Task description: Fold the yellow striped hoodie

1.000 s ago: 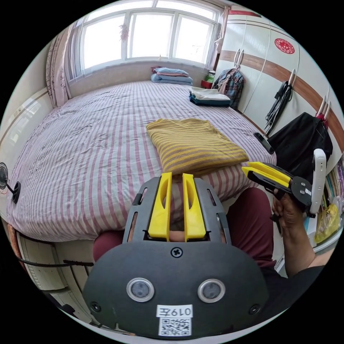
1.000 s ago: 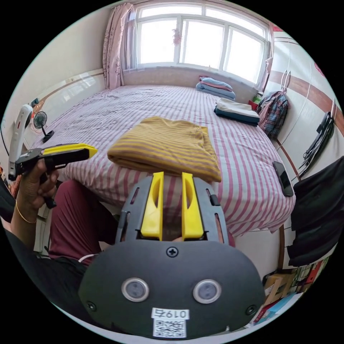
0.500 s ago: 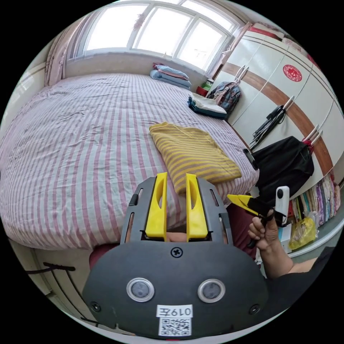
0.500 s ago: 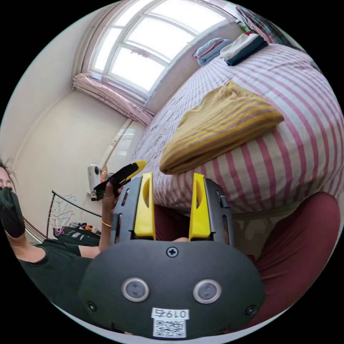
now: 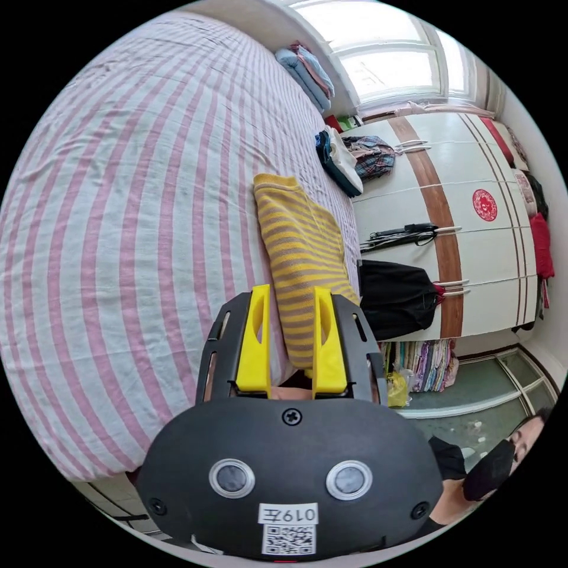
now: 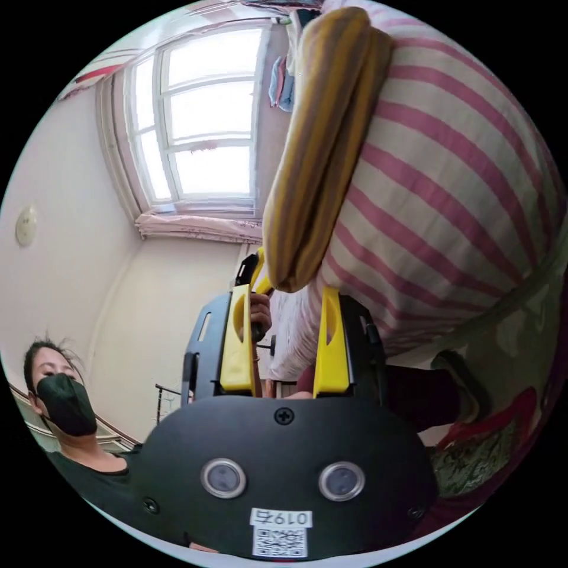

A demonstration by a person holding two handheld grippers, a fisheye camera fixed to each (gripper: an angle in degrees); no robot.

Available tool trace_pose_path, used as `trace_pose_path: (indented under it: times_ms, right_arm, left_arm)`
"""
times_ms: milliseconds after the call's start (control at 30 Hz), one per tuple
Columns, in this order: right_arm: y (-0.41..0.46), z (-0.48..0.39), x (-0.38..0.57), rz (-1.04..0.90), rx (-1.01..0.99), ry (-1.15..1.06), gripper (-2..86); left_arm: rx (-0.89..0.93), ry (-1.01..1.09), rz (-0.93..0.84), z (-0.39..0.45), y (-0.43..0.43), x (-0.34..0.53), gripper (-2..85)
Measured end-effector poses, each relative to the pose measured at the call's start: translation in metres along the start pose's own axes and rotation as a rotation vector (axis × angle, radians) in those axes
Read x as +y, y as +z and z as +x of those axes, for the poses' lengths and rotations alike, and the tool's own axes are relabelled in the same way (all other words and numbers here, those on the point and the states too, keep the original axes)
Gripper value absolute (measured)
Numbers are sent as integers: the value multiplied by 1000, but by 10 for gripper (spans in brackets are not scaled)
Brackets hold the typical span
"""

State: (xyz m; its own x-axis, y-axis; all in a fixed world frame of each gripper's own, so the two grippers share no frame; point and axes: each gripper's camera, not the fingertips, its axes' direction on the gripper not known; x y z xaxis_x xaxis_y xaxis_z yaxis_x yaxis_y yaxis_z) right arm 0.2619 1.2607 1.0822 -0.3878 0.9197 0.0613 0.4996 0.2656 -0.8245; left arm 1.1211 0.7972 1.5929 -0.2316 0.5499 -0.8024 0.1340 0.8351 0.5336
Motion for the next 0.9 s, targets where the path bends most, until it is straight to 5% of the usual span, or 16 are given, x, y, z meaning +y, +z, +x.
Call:
trace_pose_path:
  times_ms: [900]
  right_arm:
    - [-22,81,-131,268,-91,195,167]
  left_arm:
    - [279,-104,-60,-149,22,-161,107]
